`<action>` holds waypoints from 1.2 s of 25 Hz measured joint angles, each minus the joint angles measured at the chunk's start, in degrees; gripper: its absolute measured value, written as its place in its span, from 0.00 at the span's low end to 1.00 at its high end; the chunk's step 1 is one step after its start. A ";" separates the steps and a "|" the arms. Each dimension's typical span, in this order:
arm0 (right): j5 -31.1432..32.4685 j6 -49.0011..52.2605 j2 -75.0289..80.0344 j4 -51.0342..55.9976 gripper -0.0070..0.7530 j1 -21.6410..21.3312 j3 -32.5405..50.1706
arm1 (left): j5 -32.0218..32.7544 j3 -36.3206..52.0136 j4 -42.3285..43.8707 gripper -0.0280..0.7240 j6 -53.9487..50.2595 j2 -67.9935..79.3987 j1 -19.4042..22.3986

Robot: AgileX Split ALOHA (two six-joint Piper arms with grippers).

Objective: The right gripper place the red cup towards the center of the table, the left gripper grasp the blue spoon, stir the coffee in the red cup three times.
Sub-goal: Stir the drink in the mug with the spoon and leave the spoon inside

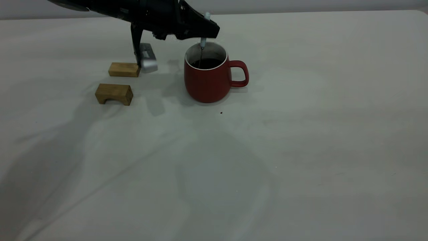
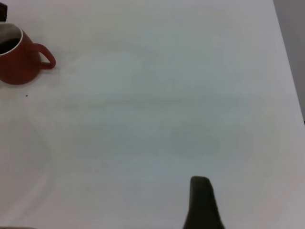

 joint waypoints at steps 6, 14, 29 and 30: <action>0.00 0.00 0.00 0.00 0.77 0.00 0.00 | -2.41 0.00 -3.11 0.22 4.71 0.17 -1.25; 0.00 0.00 0.00 0.00 0.77 0.00 0.00 | -0.33 0.00 -3.11 0.22 5.20 0.40 -1.25; 0.00 0.00 0.00 0.00 0.77 0.00 0.00 | 7.41 0.00 -3.00 0.48 5.03 0.40 -0.68; 0.00 0.00 0.00 0.00 0.77 0.00 0.00 | 8.16 0.00 -3.00 0.53 5.03 0.40 -0.48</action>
